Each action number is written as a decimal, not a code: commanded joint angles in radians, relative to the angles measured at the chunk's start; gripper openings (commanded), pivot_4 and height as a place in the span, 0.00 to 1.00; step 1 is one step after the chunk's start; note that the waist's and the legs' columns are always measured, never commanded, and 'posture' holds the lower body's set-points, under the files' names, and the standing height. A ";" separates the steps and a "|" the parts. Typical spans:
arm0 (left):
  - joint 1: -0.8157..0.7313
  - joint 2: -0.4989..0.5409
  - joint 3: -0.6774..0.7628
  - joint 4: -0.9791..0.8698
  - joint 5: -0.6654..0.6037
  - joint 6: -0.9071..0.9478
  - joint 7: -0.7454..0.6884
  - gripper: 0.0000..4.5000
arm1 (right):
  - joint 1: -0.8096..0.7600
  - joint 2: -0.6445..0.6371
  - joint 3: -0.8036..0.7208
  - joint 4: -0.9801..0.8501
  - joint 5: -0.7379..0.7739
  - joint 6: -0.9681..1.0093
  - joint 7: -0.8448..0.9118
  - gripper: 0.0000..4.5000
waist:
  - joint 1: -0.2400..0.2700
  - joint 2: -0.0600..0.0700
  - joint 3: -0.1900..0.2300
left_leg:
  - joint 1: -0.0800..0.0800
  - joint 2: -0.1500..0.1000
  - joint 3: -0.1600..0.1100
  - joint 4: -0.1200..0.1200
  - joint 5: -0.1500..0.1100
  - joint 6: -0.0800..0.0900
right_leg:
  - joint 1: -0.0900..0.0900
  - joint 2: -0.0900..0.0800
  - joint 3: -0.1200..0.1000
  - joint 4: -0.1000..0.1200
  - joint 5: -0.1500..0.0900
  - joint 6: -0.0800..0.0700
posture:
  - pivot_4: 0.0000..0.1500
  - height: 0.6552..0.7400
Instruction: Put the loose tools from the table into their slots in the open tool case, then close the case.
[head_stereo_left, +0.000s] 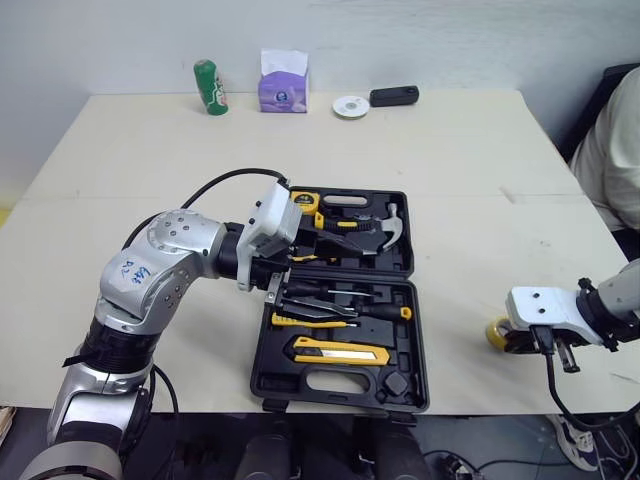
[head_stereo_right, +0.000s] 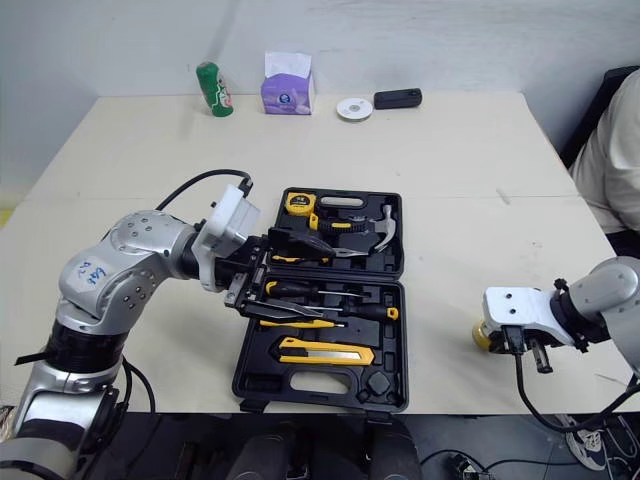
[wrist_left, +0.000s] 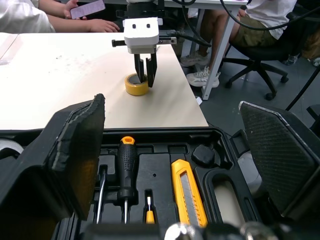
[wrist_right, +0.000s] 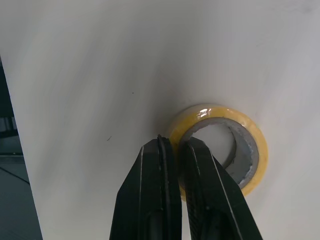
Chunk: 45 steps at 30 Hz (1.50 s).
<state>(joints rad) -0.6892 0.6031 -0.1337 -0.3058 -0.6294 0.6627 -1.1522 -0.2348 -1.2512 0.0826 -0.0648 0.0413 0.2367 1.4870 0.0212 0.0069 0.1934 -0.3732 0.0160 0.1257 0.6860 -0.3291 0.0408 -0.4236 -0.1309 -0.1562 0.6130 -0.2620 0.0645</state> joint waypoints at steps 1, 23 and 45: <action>-0.008 -0.004 0.010 -0.017 -0.003 -0.019 0.003 1.00 | -0.033 -0.021 0.004 0.014 -0.022 -0.024 -0.001 0.21 | 0.000 0.000 0.000 | 0.000 0.000 0.000 0.000 0.000 0.000 | 0.000 0.000 0.000 0.000 0.000 0.000 | 1.00 0.86; -0.006 -0.011 0.016 -0.035 -0.017 -0.017 0.022 1.00 | -0.001 -0.253 -0.137 -0.113 0.181 0.034 0.106 0.99 | 0.002 0.000 0.000 | 0.000 0.000 -0.001 0.000 0.000 0.000 | 0.000 -0.001 0.000 -0.001 0.000 0.000 | 1.00 0.86; -0.009 -0.014 0.017 -0.040 -0.022 -0.008 0.029 1.00 | -0.026 -0.124 0.034 -0.101 0.069 0.043 0.017 0.99 | 0.002 -0.001 0.000 | 0.000 0.000 -0.001 0.000 0.000 0.000 | 0.000 0.000 -0.001 -0.001 0.000 0.000 | 1.00 0.86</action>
<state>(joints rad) -0.6892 0.5902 -0.1341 -0.3071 -0.6296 0.6600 -1.1255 -0.2437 -1.3781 0.1156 -0.1725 0.1302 0.2837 1.5071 0.0230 0.0064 0.1937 -0.3735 0.0162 0.1250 0.6860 -0.3291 0.0409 -0.4233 -0.1313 -0.1568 0.6124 -0.2621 0.0645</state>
